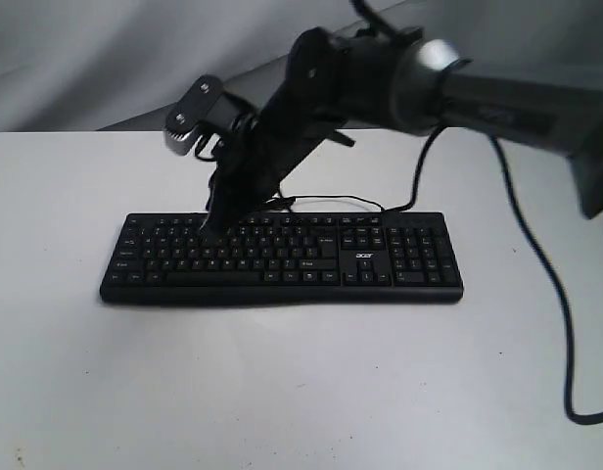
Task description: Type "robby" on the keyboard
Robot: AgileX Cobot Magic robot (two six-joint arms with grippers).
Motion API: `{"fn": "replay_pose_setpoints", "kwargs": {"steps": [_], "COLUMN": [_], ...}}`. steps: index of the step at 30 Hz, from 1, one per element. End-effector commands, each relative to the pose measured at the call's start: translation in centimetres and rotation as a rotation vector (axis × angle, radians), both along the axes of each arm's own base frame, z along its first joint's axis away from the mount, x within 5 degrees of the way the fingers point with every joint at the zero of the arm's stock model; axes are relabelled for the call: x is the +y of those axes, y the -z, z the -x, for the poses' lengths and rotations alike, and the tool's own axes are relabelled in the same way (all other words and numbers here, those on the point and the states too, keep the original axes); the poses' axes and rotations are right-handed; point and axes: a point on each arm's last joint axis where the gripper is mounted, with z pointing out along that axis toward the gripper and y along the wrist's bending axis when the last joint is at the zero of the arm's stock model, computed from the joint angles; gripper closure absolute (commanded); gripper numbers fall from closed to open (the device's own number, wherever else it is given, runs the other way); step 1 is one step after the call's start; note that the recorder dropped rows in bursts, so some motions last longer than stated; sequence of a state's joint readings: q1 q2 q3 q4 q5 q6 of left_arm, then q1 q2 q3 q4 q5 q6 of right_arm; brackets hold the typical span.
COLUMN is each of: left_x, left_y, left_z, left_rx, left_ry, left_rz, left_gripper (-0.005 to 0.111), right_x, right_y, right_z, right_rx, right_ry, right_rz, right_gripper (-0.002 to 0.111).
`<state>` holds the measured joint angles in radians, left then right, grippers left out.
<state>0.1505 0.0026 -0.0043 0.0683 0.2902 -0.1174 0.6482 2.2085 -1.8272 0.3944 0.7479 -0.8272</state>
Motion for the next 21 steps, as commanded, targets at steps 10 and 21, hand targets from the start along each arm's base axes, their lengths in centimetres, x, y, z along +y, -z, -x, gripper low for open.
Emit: {"fn": "replay_pose_setpoints", "kwargs": {"steps": [10,21], "left_x": [0.0,0.0], "left_y": [0.1,0.1], "left_z": [0.0,0.0], "left_rx": [-0.005,-0.005], "left_ry": [-0.002,-0.002], "left_rz": [0.011,0.011], "left_gripper": [0.106,0.106], "right_x": [4.4,5.1], "right_y": [3.8,6.4], "right_z": [-3.0,-4.2], "right_rx": [-0.01,-0.002], "right_ry": [-0.014,0.005], "right_rz": [-0.038,-0.013], "right_gripper": [0.108,0.108]}}
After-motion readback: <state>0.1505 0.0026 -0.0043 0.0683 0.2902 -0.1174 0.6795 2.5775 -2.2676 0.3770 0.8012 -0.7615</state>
